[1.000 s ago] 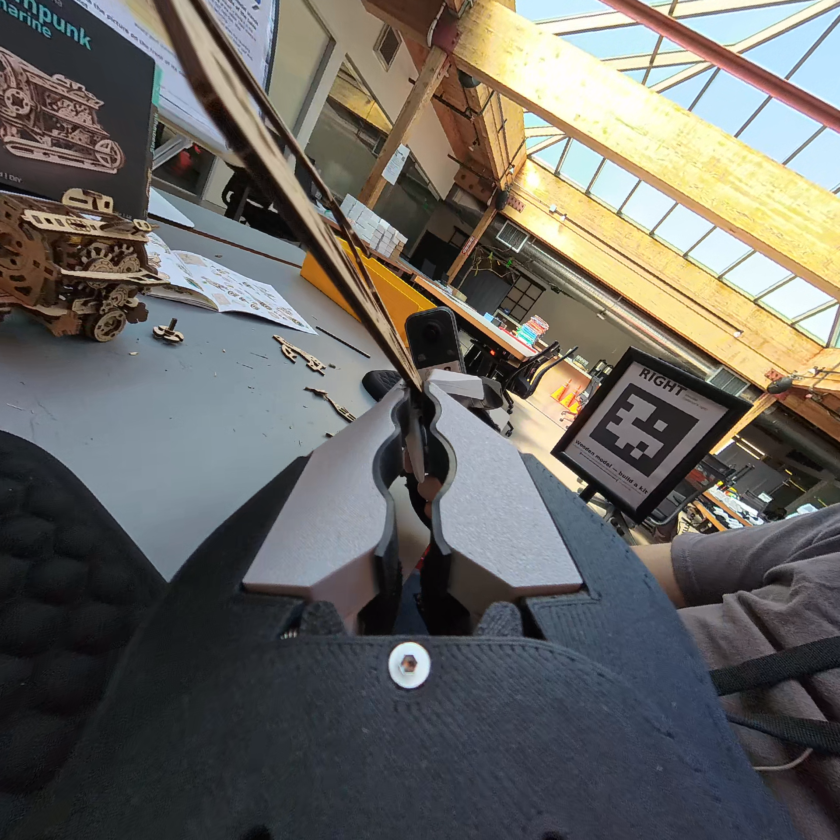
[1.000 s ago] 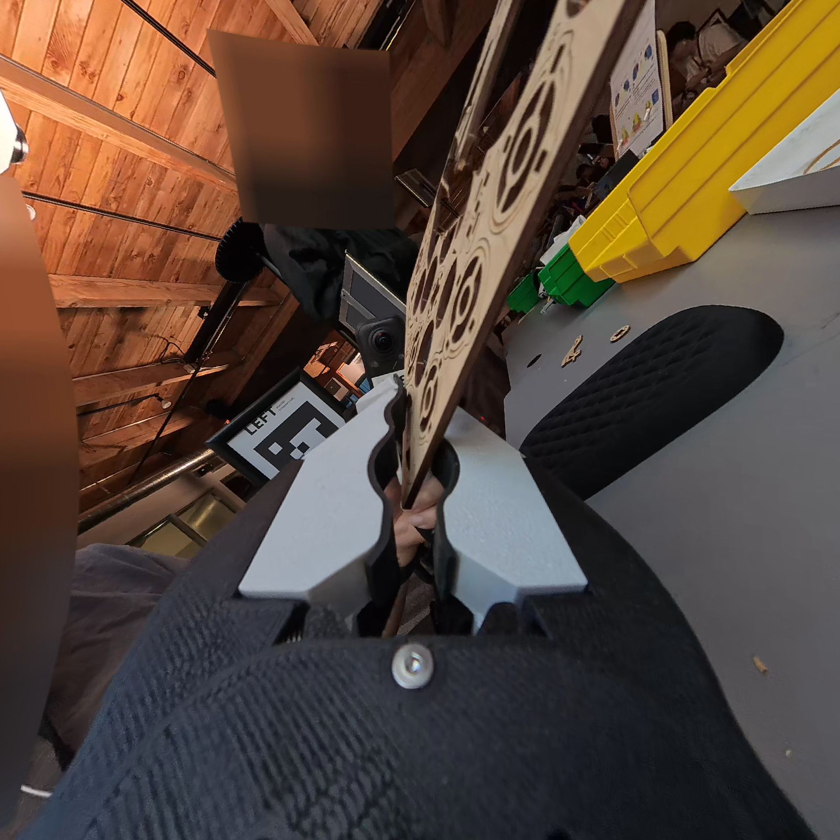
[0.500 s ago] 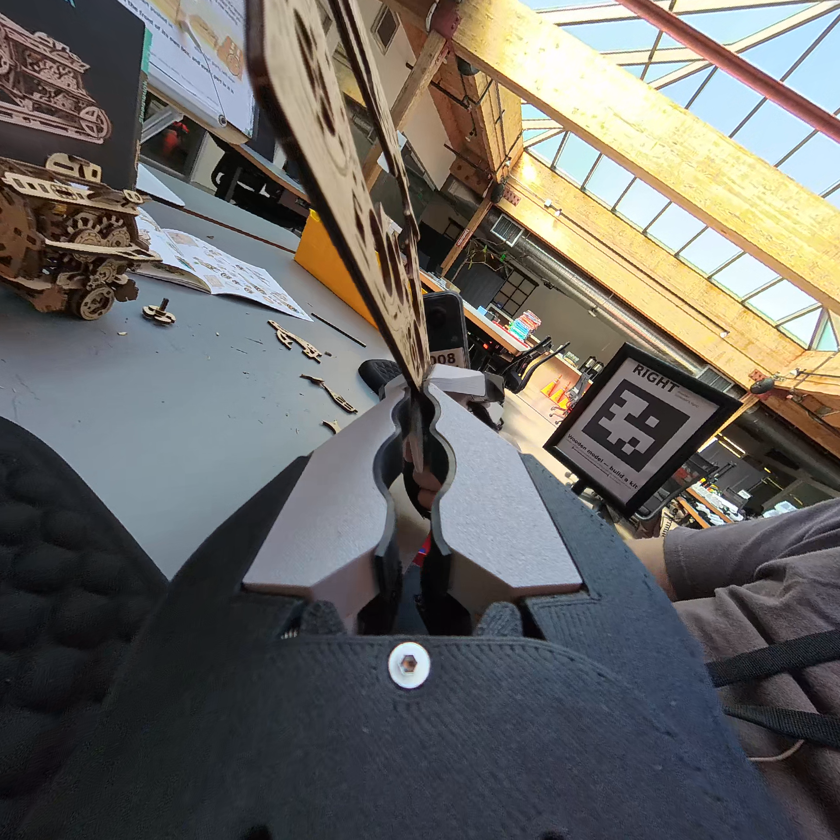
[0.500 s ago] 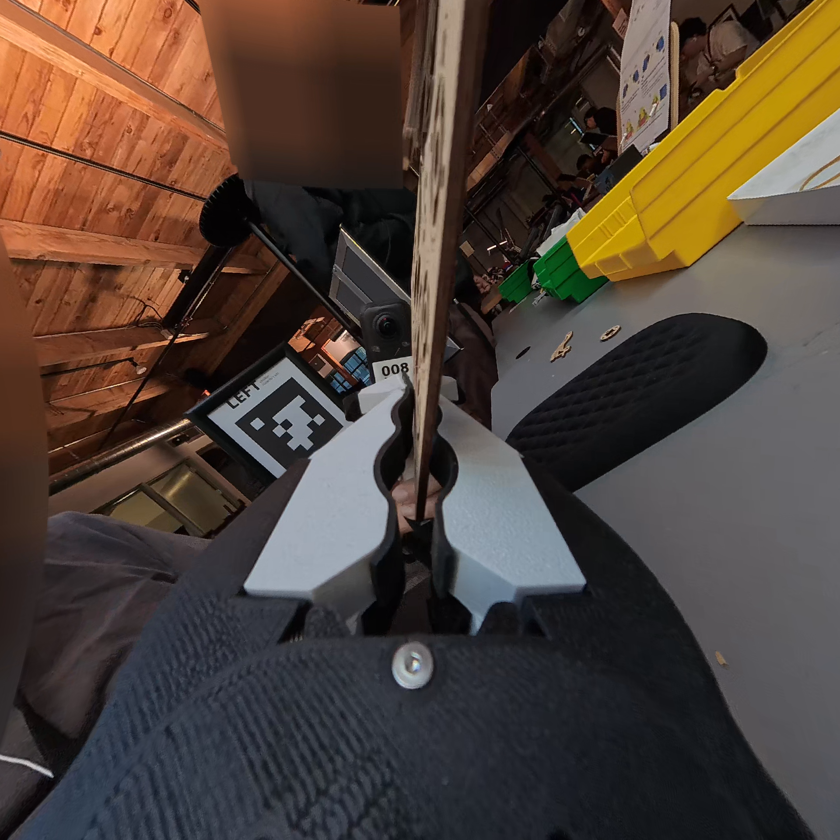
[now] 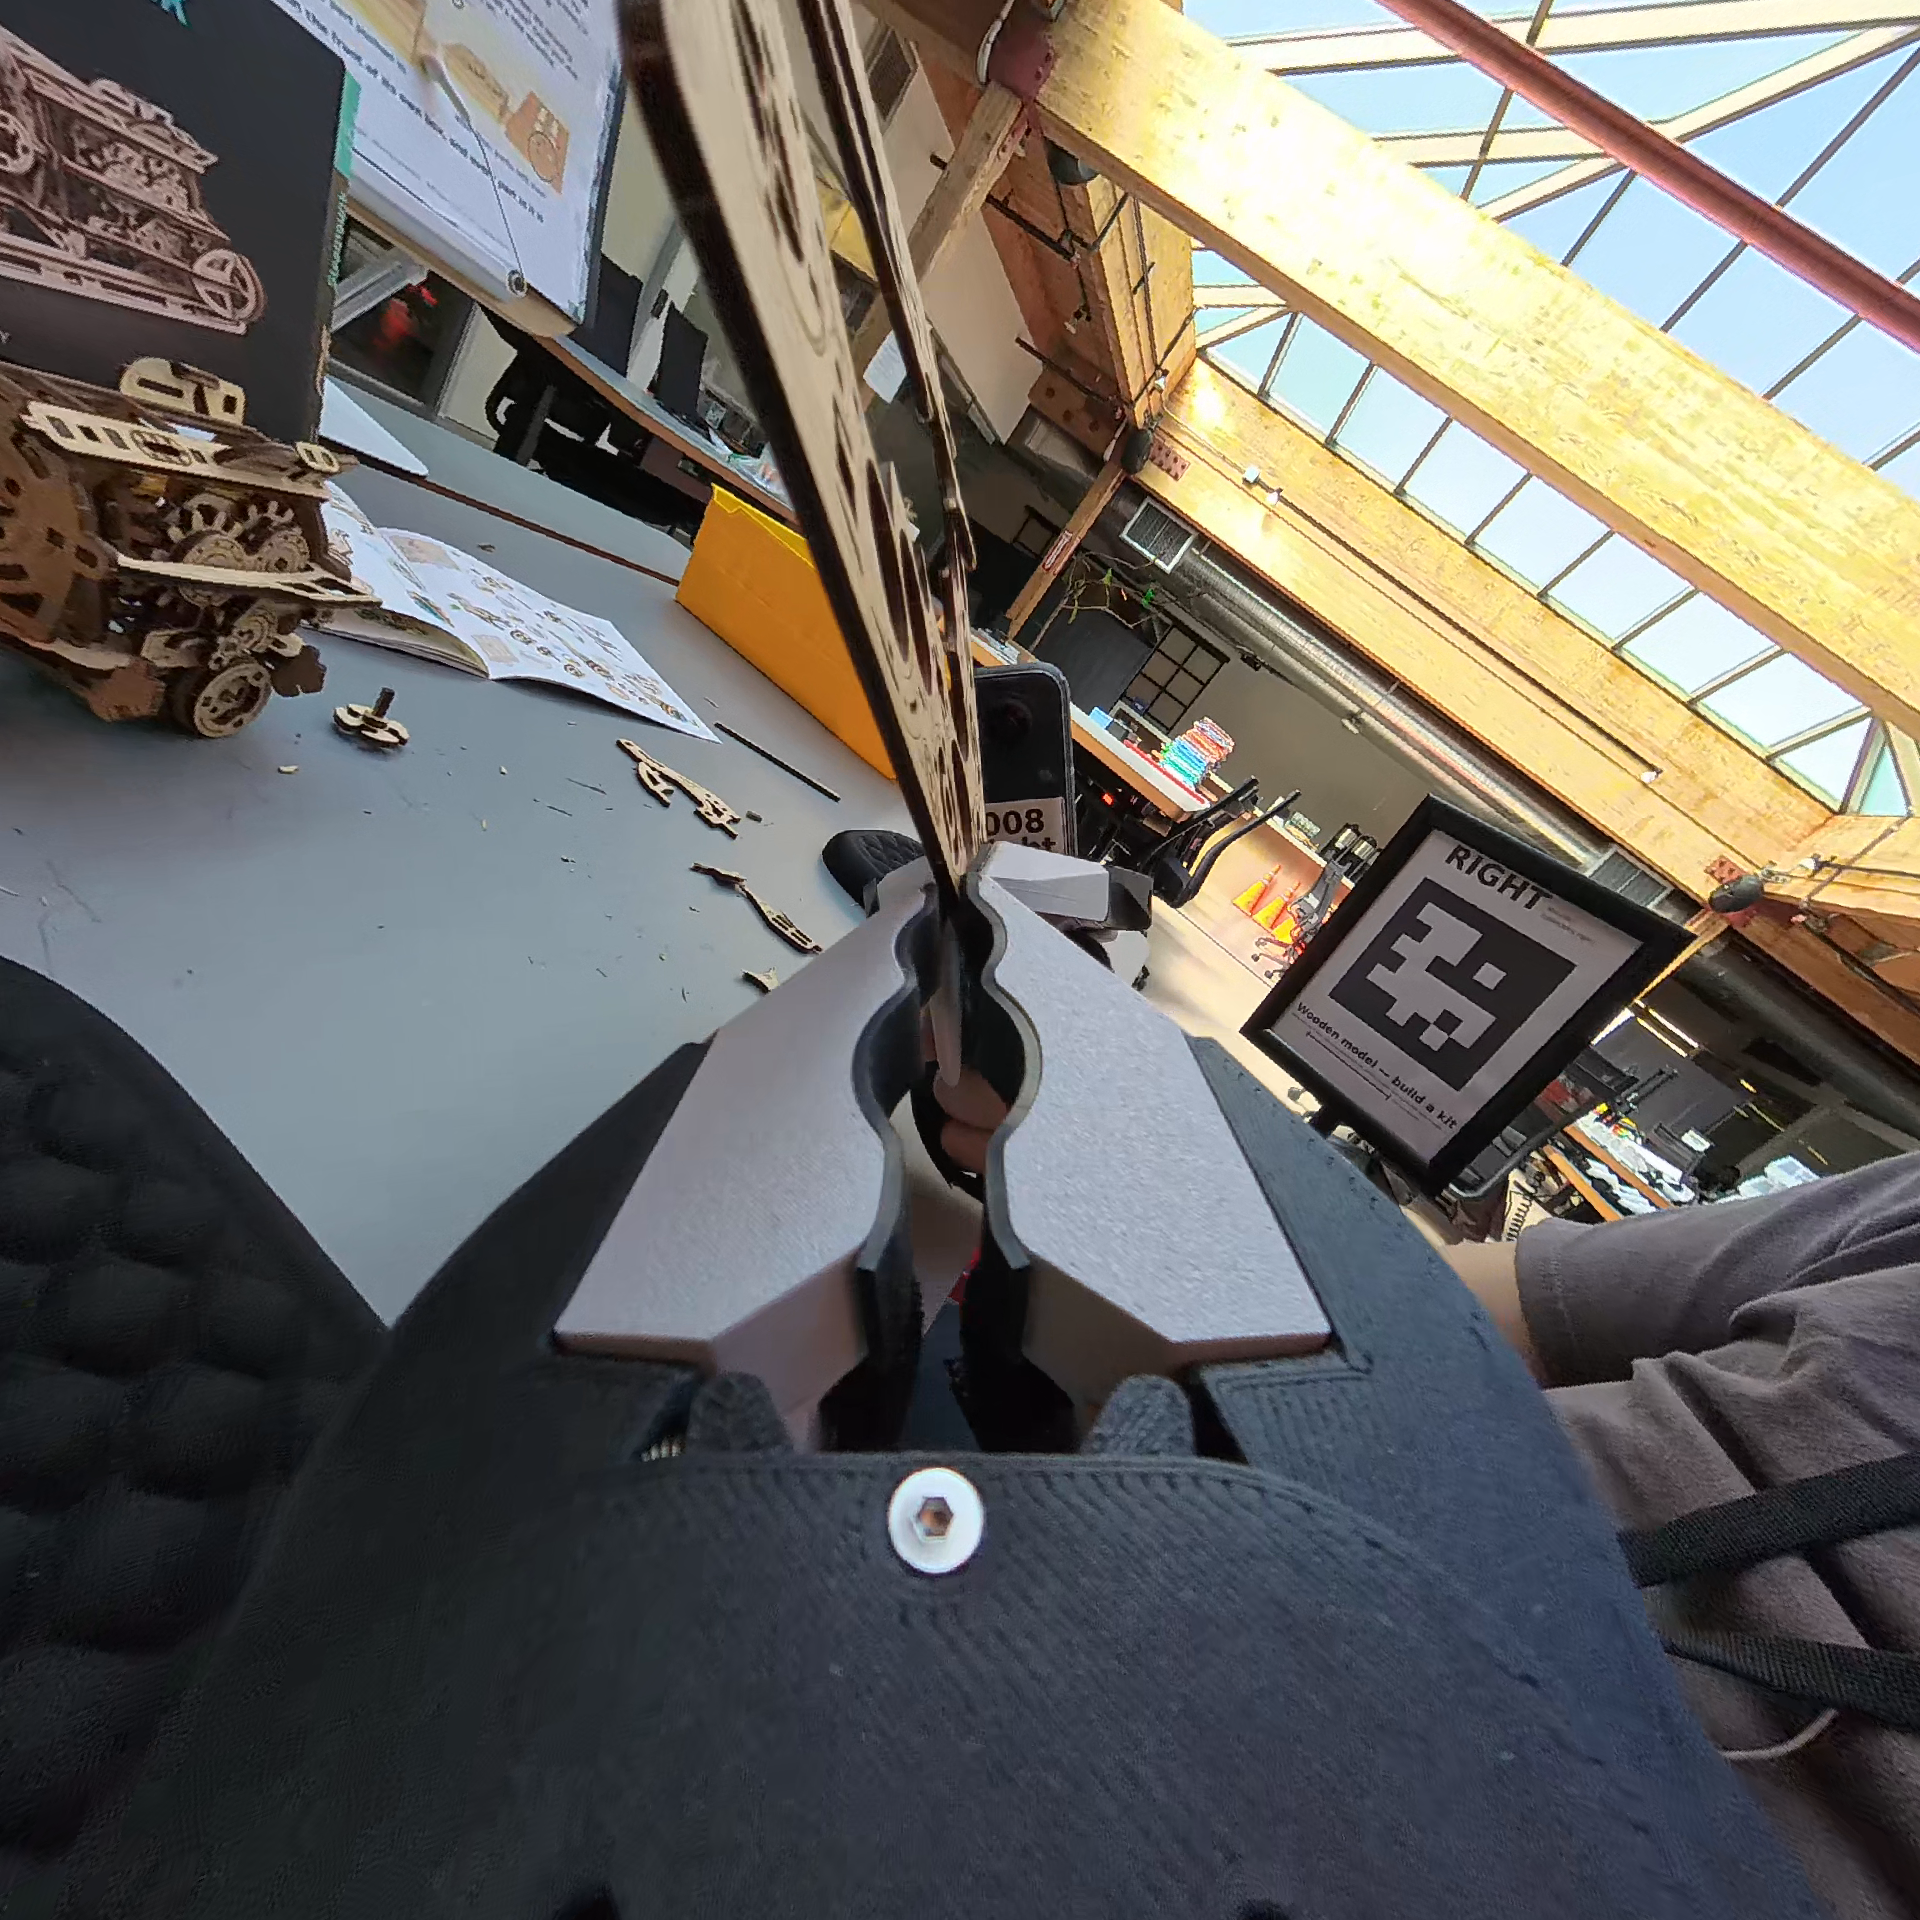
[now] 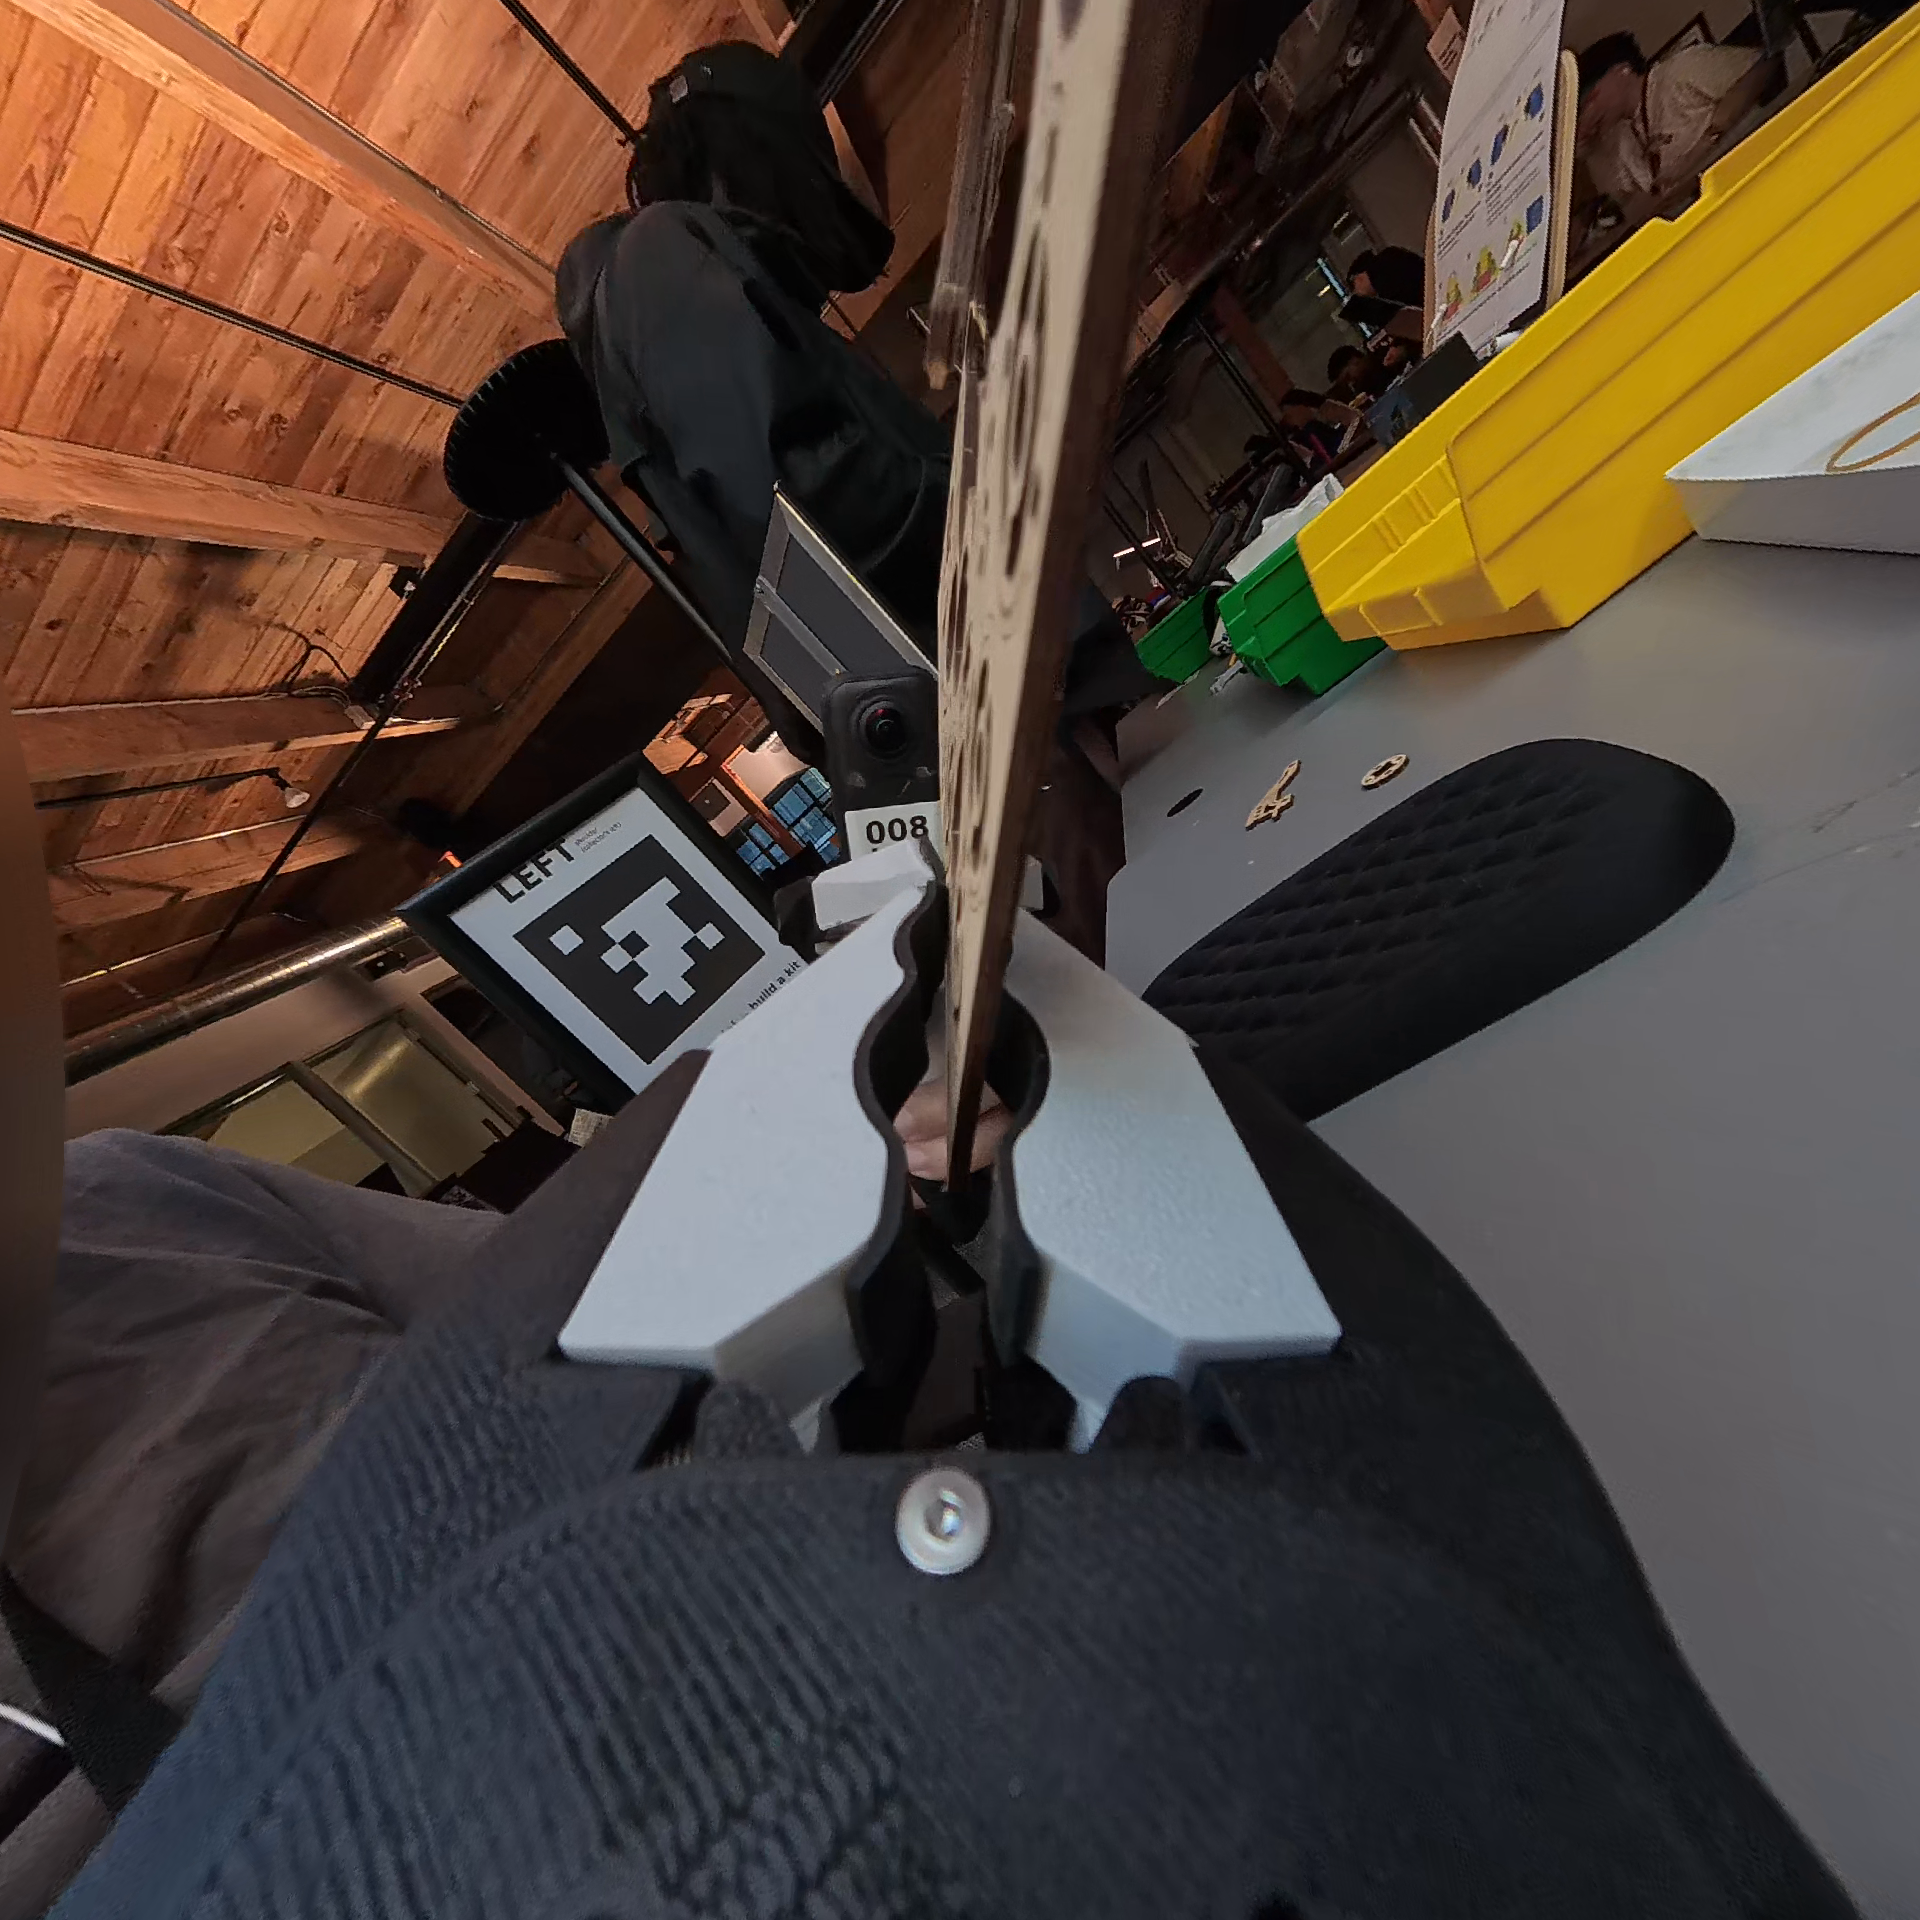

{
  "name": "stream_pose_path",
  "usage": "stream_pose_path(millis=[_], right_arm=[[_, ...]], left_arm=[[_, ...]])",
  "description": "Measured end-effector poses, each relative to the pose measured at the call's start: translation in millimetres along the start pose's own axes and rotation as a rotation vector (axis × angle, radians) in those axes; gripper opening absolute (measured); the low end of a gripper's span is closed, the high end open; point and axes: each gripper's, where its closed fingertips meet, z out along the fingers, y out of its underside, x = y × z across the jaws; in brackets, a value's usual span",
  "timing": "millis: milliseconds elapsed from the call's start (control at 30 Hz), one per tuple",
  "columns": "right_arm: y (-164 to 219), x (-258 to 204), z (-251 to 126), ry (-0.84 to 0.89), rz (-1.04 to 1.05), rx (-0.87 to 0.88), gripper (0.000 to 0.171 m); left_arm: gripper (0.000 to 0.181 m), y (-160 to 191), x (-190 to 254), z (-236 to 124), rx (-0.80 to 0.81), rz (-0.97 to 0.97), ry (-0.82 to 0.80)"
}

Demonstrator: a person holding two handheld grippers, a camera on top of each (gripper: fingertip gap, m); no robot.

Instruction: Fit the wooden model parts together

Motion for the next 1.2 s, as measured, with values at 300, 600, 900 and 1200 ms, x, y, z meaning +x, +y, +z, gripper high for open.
stream_pose_path(millis=[300,600,900,1200], right_arm=[[9,23,1,0.090,-0.022,-0.037,0.002],[7,27,-2,0.139,-0.050,-0.023,0.011],[5,22,-5,0.076,0.021,-0.008,0.007],[3,20,-7,0.067,0.009,0.013,0.011]], left_arm=[[0.001,9,-21,-4,0.062,-0.028,-0.121],[0.001,9,-21,0,0.088,0.027,-0.112],[0.001,9,-17,2,0.098,0.023,-0.098],[0.001,7,-13,4,0.117,0.056,-0.103]])
